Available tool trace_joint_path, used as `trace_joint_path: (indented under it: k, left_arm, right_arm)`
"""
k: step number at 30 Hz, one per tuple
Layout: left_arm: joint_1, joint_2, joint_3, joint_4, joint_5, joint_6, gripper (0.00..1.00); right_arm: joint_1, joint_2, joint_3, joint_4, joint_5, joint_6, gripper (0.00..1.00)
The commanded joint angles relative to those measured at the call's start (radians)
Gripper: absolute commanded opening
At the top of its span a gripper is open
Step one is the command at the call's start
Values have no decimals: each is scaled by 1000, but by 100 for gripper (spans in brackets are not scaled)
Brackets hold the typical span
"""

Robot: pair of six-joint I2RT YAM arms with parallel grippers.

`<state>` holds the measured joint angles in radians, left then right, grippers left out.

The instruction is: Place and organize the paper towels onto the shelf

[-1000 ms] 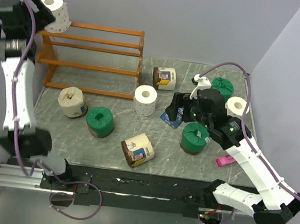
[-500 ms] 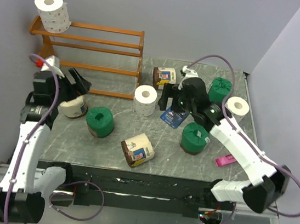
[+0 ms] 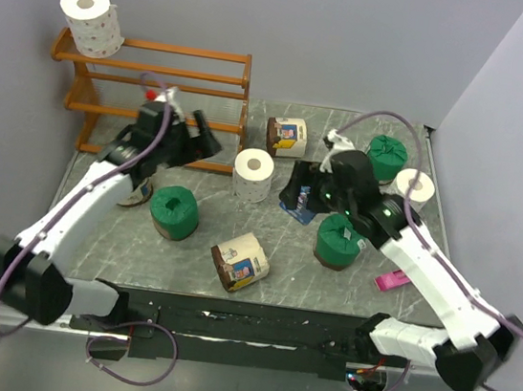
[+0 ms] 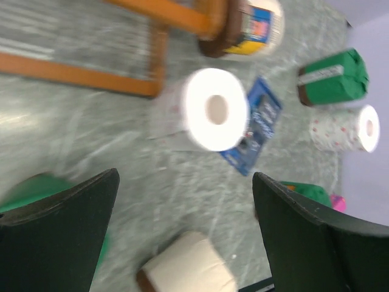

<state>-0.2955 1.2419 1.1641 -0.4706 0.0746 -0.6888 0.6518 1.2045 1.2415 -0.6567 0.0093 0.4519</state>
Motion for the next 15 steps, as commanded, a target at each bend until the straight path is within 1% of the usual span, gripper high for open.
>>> trace_joint_path:
  k: [1, 3, 6, 9, 12, 15]
  left_arm:
    - [-123, 102, 106, 76, -99, -61, 97]
    - [-154, 172, 140, 87, -120, -71, 96]
    - [-188, 278, 212, 56, -134, -86, 95]
    - [-229, 356, 255, 53, -162, -86, 93]
    - [-248, 407, 264, 58, -186, -87, 93]
    - [-248, 445, 272, 56, -208, -98, 92]
  right_arm:
    - [-1, -132, -56, 34, -3, -10, 96]
    - [-1, -164, -42, -4, 38, -30, 97]
    - [-3, -207, -17, -37, 64, -50, 97]
    - [-1, -269, -43, 6, 67, -61, 97]
    - [-3, -325, -88, 67, 20, -102, 97]
    - [-3, -358, -83, 62, 37, -127, 97]
